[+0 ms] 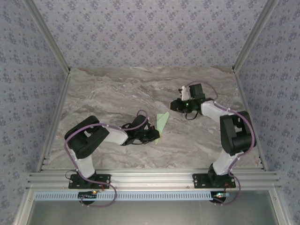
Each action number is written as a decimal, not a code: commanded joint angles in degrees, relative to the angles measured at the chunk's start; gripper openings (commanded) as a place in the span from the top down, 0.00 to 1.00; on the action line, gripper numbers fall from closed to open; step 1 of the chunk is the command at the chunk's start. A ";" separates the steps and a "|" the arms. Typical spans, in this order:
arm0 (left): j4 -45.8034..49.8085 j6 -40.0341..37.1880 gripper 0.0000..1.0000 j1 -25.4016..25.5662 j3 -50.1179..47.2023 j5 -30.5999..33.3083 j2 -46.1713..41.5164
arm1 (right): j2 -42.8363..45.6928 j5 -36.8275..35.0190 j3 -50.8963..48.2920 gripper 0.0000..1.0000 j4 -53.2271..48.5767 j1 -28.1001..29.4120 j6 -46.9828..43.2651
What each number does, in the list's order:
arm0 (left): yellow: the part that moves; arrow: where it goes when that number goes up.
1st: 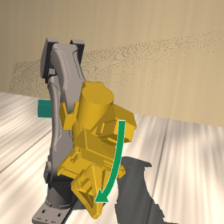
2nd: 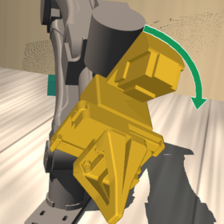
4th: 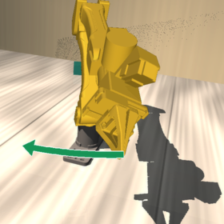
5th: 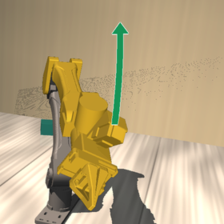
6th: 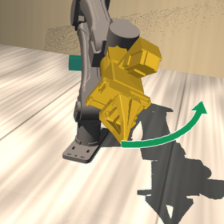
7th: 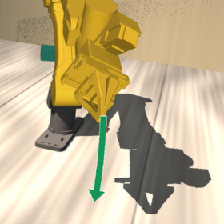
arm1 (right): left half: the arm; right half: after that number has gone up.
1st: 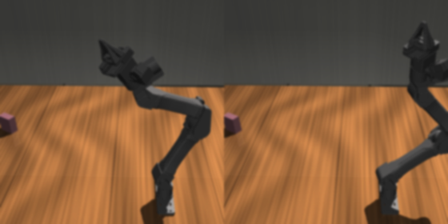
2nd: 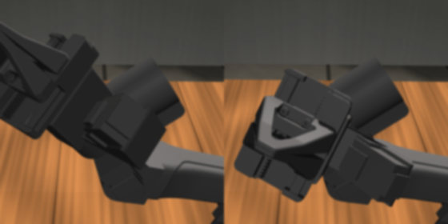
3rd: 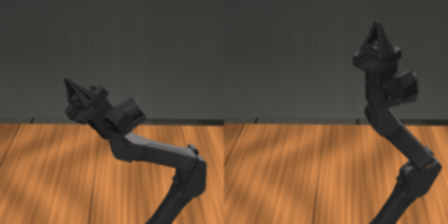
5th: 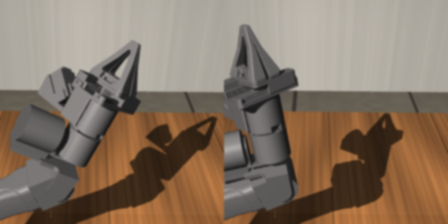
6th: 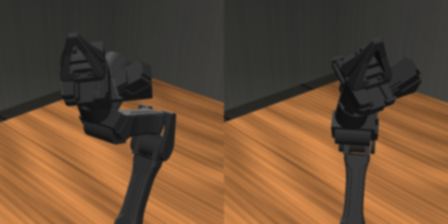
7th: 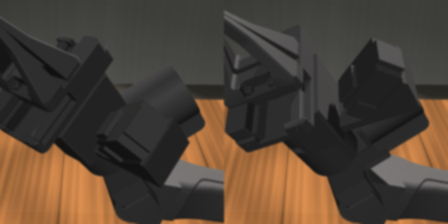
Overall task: Fold a paper plane with a square sheet of paper (fold left side to right side)
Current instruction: Fold the wing for the fifth time at the center of the table.
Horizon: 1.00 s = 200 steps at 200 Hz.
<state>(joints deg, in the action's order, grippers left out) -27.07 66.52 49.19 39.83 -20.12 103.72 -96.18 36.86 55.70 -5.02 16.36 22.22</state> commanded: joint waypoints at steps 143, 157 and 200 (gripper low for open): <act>10.34 -2.18 0.98 1.37 -1.54 -0.43 1.24 | -9.45 -3.61 -8.16 0.86 4.86 11.51 7.76; 11.46 -3.24 0.98 1.43 -1.53 -1.34 0.55 | -10.03 -4.78 -7.59 0.87 2.91 10.86 7.20; 16.96 -6.42 0.99 1.48 -1.85 -2.21 -2.12 | -10.60 -6.50 -5.92 0.87 -0.92 10.19 5.41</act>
<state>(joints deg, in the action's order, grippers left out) -23.57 63.13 49.54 40.36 -20.14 102.61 -104.16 36.97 49.06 -0.47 27.97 30.26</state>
